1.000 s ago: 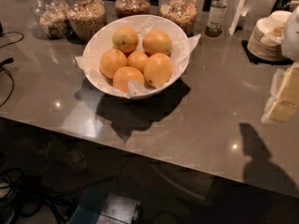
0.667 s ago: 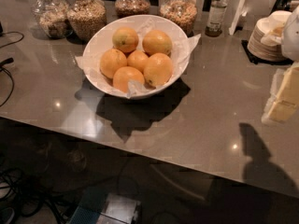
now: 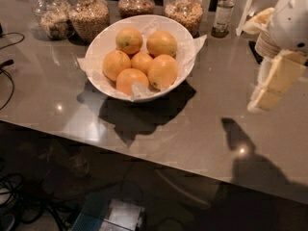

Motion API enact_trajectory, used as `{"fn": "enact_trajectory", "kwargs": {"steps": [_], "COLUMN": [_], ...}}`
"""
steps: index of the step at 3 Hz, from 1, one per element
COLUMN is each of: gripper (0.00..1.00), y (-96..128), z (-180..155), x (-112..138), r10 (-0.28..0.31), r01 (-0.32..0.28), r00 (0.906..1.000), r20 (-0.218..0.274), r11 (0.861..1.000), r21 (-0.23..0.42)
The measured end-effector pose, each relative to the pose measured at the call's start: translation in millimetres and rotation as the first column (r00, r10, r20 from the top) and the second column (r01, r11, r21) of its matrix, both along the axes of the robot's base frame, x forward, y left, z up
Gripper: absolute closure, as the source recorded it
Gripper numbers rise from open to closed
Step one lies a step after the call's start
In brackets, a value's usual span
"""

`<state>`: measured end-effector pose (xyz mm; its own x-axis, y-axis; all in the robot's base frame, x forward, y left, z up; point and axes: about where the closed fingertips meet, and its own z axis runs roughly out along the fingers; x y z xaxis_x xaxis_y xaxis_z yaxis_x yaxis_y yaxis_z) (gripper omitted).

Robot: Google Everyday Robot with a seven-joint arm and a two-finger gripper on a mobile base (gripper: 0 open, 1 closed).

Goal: Pick orange from white bowl

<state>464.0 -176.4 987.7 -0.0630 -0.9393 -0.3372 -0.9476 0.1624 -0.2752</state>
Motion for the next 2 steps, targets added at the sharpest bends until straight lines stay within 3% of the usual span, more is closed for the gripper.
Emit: {"fn": "enact_trajectory", "kwargs": {"steps": [1,2], "gripper": [0.0,0.0], "y": [41.3,85.9], "z": [14.8,31.4], "x": [19.7,40.2], "r10": [0.12,0.205], "r01": [-0.125,-0.218], "r00": [0.9918,0.9745], "r20": [0.042,0.091], "r11": [0.985,0.96], "r21": [0.117,0.177]}}
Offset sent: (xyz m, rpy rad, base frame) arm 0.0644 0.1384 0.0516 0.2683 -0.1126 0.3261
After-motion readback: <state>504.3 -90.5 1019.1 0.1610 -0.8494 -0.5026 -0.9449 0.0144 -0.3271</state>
